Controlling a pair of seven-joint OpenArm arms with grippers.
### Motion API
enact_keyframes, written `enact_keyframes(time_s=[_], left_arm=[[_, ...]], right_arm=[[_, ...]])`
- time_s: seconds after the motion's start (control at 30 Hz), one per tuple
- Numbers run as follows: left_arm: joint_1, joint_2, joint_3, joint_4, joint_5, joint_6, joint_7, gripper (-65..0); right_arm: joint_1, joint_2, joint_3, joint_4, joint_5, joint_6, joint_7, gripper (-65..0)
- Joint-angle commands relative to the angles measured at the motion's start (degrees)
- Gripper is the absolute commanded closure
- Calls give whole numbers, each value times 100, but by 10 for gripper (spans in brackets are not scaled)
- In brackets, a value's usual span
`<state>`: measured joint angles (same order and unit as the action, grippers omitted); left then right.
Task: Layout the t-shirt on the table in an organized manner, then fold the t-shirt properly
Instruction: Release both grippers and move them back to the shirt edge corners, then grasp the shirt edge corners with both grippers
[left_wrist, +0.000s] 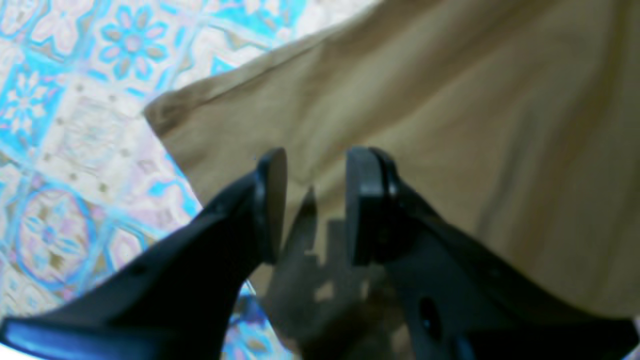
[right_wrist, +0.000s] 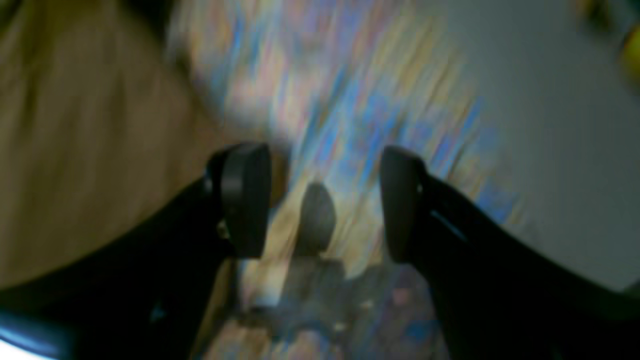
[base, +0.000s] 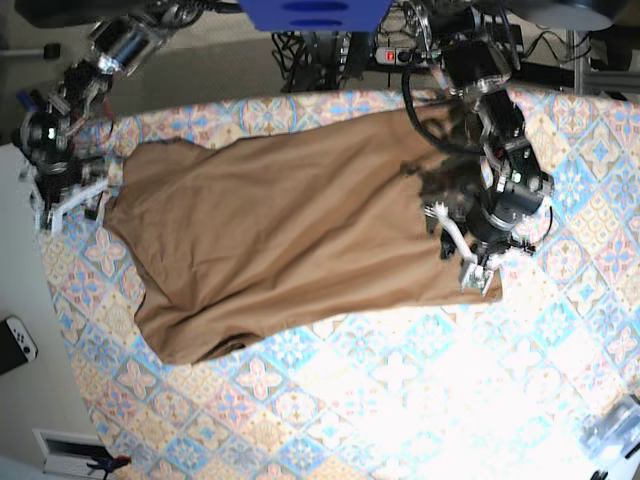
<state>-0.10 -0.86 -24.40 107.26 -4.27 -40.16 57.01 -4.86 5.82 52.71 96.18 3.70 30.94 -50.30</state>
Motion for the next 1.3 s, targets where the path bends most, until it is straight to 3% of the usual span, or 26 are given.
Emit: enact_keyframes(time_s=[0.0, 0.17, 0.57, 0.63, 0.7, 0.8, 1.27], left_arm=[[32, -41, 1, 188, -192, 16, -97, -194], [603, -296, -8, 434, -579, 16, -123, -194], [1043, -366, -8, 768, -632, 16, -106, -194], [1060, -366, -8, 795, -632, 16, -106, -194], [1060, -366, -8, 795, -632, 16, -106, -195], [1078, -366, -8, 803, -623, 16, -106, -194], [1113, -375, -17, 786, -597, 16, -115, -194]], right_arm=[[69, 196, 131, 276, 346, -21, 226, -329], [-564, 152, 817, 496, 1533, -21, -477, -329], [-1391, 116, 843, 101, 3300, -4, -592, -329], [-1364, 125, 668, -190, 3511, 102, -750, -329], [-1355, 134, 562, -594, 3766, 462, -996, -329], [-1355, 134, 562, -1104, 3845, 787, -1154, -329], [-1347, 134, 501, -1772, 3845, 796, -1198, -329]])
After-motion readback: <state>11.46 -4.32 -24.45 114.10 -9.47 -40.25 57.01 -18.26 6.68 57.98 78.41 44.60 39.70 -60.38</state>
